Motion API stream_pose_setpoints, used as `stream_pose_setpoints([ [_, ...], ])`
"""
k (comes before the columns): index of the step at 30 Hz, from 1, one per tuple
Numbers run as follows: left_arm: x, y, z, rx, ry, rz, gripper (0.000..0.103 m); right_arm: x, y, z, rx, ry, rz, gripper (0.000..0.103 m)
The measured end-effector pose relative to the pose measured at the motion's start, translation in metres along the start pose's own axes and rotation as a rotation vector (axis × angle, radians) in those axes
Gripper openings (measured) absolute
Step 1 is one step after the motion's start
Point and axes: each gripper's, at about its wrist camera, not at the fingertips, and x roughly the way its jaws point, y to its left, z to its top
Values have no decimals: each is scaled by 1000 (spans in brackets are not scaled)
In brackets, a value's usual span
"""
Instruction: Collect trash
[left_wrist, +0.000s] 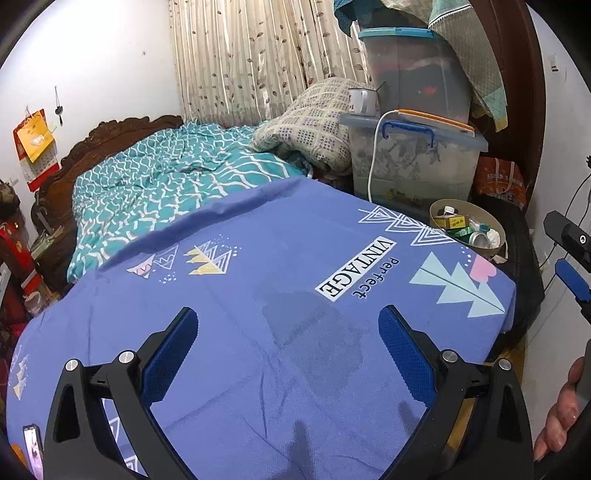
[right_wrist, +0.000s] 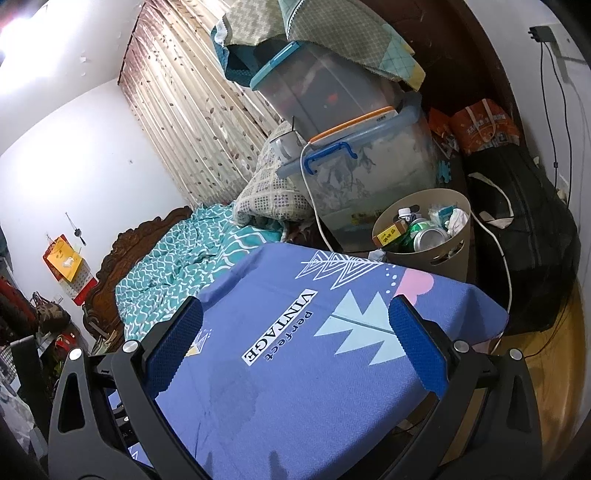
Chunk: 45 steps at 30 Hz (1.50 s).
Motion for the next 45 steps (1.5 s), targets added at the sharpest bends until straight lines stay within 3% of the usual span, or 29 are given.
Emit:
stream_pose_setpoints([
  [11, 0, 3, -1, -4, 14, 31, 94, 0, -1, -1, 2, 1, -1, 100],
  [35, 7, 13, -4, -49, 75, -5, 94, 0, 1, -2, -1, -1, 3, 100],
  [45, 8, 12, -4, -44, 86, 40, 94, 0, 3, -3, -5, -1, 4, 100],
])
